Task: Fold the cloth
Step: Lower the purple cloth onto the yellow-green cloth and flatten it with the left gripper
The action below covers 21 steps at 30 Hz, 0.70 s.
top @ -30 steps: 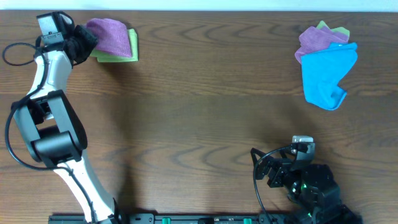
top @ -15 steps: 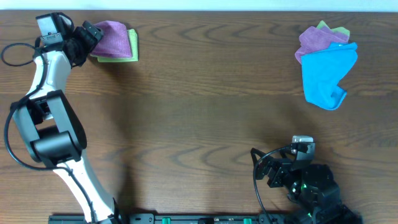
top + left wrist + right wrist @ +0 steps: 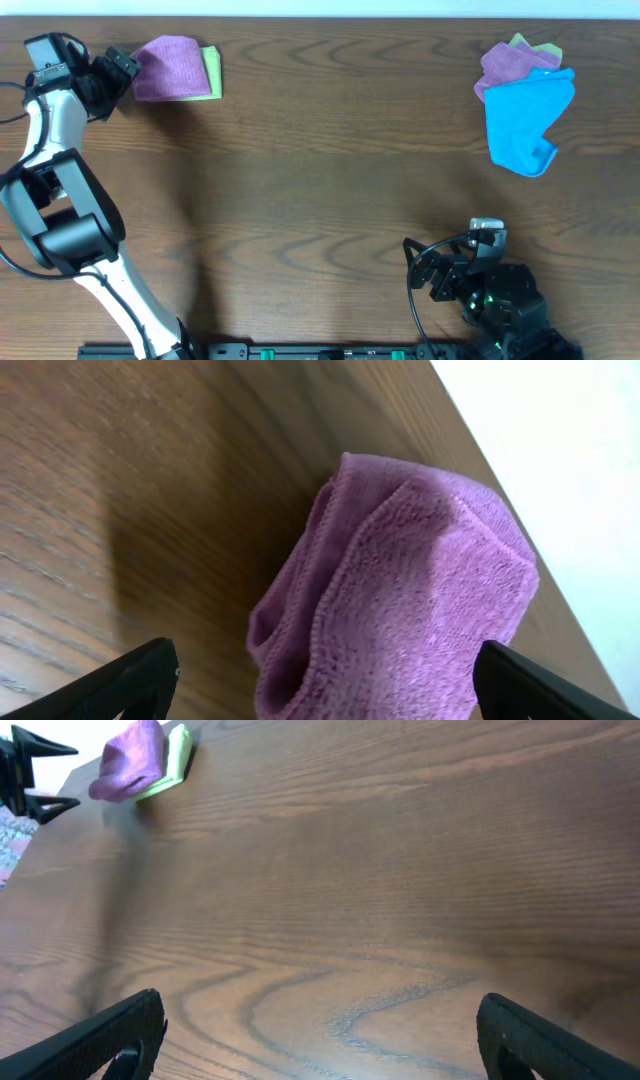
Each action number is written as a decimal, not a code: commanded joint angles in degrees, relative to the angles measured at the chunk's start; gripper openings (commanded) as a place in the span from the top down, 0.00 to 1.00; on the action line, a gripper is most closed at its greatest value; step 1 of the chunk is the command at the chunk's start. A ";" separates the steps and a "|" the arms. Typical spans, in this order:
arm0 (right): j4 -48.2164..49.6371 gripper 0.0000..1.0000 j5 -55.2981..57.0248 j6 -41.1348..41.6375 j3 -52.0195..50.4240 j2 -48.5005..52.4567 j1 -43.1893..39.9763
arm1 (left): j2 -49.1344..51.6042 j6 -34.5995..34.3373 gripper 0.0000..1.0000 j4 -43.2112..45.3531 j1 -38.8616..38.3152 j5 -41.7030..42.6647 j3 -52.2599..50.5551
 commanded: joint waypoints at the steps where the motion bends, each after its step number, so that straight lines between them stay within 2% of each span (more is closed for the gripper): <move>1: -0.04 0.01 0.63 0.79 -0.37 -0.33 -0.46 | 0.83 2.97 0.05 -0.96 0.22 1.05 1.57; 8: -0.04 0.01 0.63 0.79 -0.37 -0.33 -0.46 | -1.38 6.54 0.05 -3.87 0.22 1.68 1.57; 13: -0.04 0.01 0.66 0.79 -0.37 -0.33 -0.46 | -7.15 11.52 0.05 -6.73 -0.68 1.86 1.57; 21: -0.04 0.01 0.66 0.79 -0.37 -0.33 -0.46 | -16.28 15.82 0.05 -14.84 -6.38 -5.35 1.57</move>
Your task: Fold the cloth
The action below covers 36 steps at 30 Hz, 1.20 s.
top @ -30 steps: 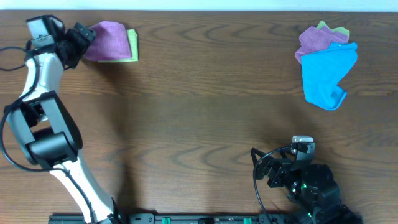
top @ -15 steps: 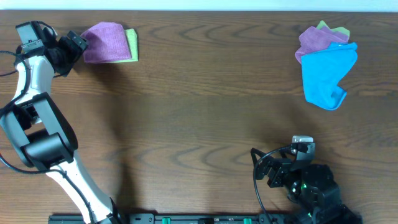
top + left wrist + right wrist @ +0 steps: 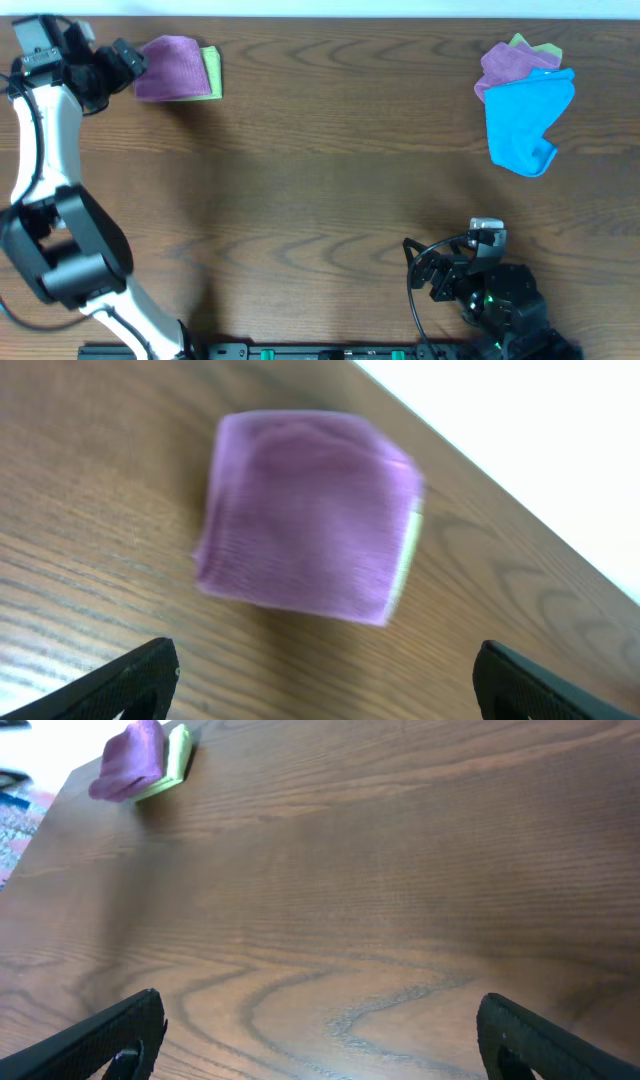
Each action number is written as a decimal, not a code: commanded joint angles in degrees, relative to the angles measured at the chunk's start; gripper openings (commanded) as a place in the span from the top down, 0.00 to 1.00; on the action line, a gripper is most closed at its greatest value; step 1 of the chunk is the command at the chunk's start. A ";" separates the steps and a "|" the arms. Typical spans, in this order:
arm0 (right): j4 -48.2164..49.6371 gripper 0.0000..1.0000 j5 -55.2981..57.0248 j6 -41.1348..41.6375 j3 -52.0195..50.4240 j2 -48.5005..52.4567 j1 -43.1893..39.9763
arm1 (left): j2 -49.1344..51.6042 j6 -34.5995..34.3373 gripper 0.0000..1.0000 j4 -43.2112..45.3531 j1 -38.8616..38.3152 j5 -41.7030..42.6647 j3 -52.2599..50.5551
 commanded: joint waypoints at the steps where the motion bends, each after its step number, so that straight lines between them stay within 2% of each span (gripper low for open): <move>1: -0.04 0.01 0.63 0.79 -0.37 -0.33 -0.46 | -3.39 3.87 0.05 -2.12 -3.80 -4.37 1.31; 9: -0.04 0.01 0.63 0.79 -0.37 -0.33 -0.46 | -4.39 4.00 0.05 -6.29 -13.94 -5.16 1.31; 13: -0.04 0.01 0.66 0.79 -0.37 -0.33 -0.46 | -4.44 0.09 0.05 -5.20 -18.91 -4.94 1.31; 15: -0.04 0.01 0.66 0.79 -0.37 -0.33 -0.46 | -4.42 0.26 0.05 -5.40 -20.94 -7.10 1.31; 17: -0.04 0.01 0.63 0.79 -0.37 -0.33 -0.46 | -4.44 0.09 0.05 -4.79 -22.16 -8.70 1.31; 25: -0.04 0.01 0.63 0.79 -0.37 -0.33 -0.46 | -4.81 -0.50 0.05 -4.90 -25.11 -6.01 1.31; 29: -0.04 0.00 0.63 0.79 -0.37 -0.33 -0.46 | -6.03 -0.39 0.05 -7.78 -25.46 -6.25 1.31; 36: -0.04 0.01 0.66 0.79 -0.37 -0.33 -0.46 | -11.85 1.40 0.05 -12.83 -26.10 -13.05 0.96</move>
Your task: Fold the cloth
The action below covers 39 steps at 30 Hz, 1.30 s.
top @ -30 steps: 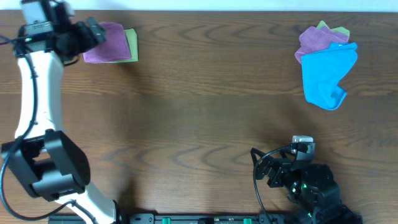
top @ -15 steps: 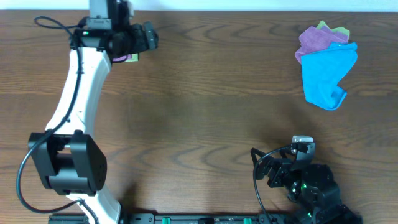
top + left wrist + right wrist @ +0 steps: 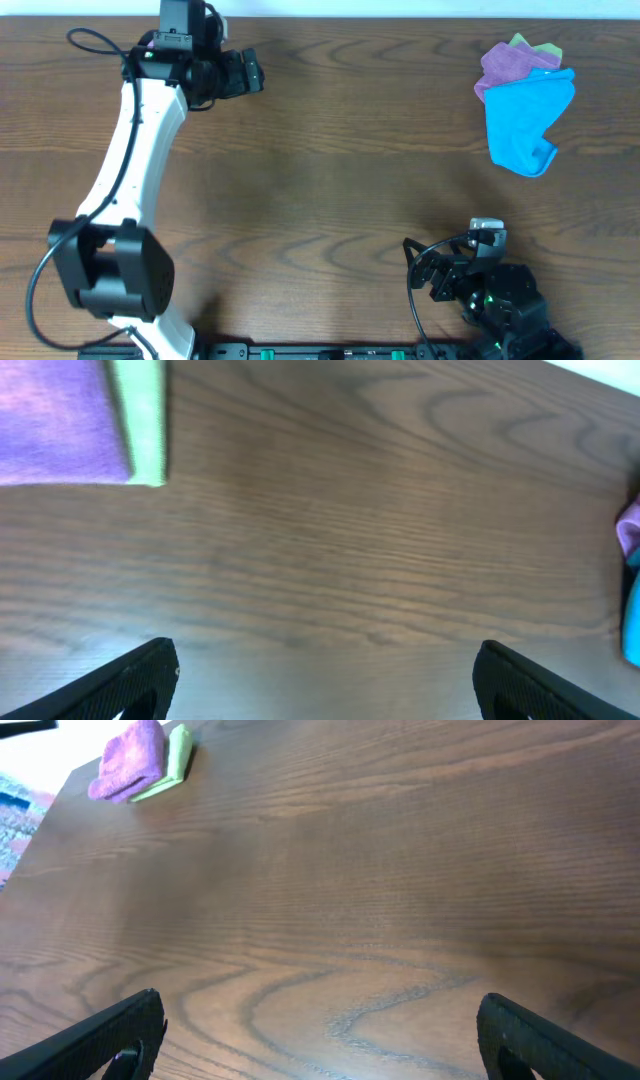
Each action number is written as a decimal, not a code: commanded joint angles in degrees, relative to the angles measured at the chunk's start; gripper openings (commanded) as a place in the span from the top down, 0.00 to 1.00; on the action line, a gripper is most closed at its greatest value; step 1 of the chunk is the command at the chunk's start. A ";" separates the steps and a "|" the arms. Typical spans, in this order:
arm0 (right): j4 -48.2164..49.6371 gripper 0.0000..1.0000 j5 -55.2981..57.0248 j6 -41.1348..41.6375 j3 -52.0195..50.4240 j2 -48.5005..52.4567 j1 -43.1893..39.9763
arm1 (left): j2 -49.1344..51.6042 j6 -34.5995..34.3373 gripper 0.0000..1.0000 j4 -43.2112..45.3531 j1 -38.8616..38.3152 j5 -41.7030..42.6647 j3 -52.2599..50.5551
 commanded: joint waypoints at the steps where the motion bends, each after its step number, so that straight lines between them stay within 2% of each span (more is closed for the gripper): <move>1: -0.07 0.01 0.63 0.79 -0.37 -0.33 -0.46 | -6.12 1.79 0.05 -0.83 -0.79 -5.75 0.11; 7: -0.07 0.01 0.63 0.79 -0.37 -0.33 -0.46 | -13.14 2.32 0.05 -0.13 -2.58 -11.13 -3.32; 13: -0.07 0.01 0.63 0.79 -0.37 -0.33 -0.46 | -22.58 2.29 0.05 6.99 -3.28 -11.13 -16.15; 18: -0.07 0.01 0.63 0.79 -0.37 -0.33 -0.46 | -33.55 3.39 0.05 11.10 -3.28 -11.21 -28.59; 30: -0.07 0.01 0.63 0.79 -0.37 -0.33 -0.46 | -66.07 5.73 0.05 12.74 0.85 -11.56 -57.46; 39: -0.07 0.01 0.66 0.79 -0.37 -0.33 -0.46 | -84.91 10.62 0.05 12.68 4.90 -11.61 -71.32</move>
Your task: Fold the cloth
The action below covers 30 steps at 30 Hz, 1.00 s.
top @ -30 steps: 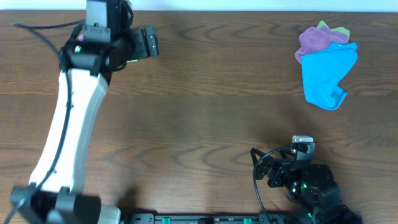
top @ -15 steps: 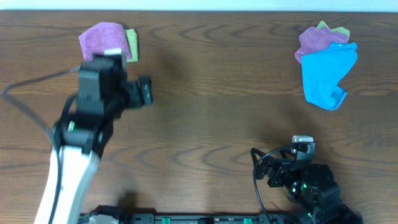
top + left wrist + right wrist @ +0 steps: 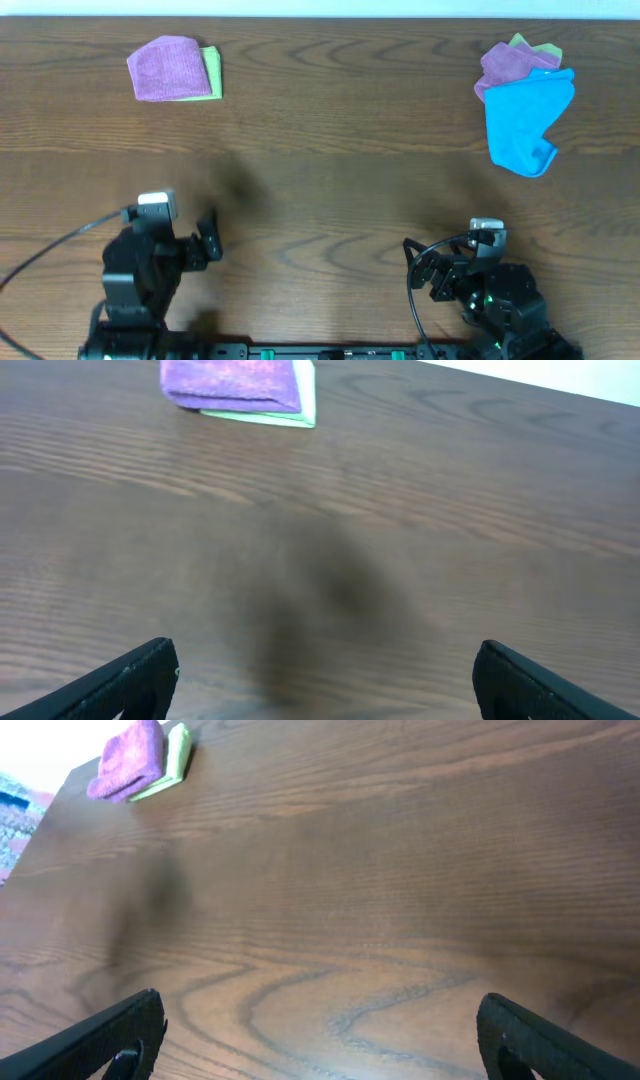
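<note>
A folded purple cloth (image 3: 164,68) lies on a folded green cloth (image 3: 212,72) at the far left of the table; both show small in the left wrist view, the purple cloth (image 3: 232,380) near the top, and in the right wrist view the purple cloth (image 3: 128,761) at the upper left. My left gripper (image 3: 207,241) is drawn back near the front left, open and empty. My right gripper (image 3: 418,268) rests open and empty near the front right.
At the far right a crumpled blue cloth (image 3: 527,118) lies over a crumpled purple cloth (image 3: 505,63) and a green one (image 3: 532,45). The brown wooden table (image 3: 330,170) stretches between the two piles.
My left arm was stretched out over the far left of the table, by the folded stack; now it sits drawn back at the front left, its gripper open. The right arm has not moved.
My left gripper stood open right beside the folded purple cloth at the far left. Then it was a little farther from the cloth, then over the table to the stack's right. Now it is back at the front edge. The folded stack stays put.
</note>
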Each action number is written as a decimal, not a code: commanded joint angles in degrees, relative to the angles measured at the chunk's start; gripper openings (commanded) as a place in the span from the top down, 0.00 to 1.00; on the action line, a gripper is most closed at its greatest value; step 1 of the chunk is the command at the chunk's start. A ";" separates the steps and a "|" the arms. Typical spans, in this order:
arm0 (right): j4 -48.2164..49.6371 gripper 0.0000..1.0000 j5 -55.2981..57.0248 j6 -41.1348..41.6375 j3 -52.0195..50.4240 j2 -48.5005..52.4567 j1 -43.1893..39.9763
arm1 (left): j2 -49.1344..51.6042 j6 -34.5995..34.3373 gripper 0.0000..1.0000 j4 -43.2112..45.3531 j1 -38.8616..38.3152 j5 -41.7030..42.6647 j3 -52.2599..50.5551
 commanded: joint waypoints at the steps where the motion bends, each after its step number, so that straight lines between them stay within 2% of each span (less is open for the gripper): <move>1: -0.02 0.01 0.66 0.79 -0.31 -0.31 -0.46 | -4.83 3.65 0.05 0.15 0.87 -0.59 -3.74; 9: -0.02 0.01 0.63 0.79 -0.31 -0.31 -0.46 | -13.55 8.13 0.05 0.09 0.87 -0.59 -11.45; 16: -0.02 0.01 0.66 0.79 -0.31 -0.31 -0.46 | -16.76 14.05 0.05 -0.35 0.87 -0.66 -15.47; 30: -0.02 0.01 0.63 0.79 -0.31 -0.31 -0.46 | -21.62 14.23 0.05 -1.62 0.87 -2.93 -20.46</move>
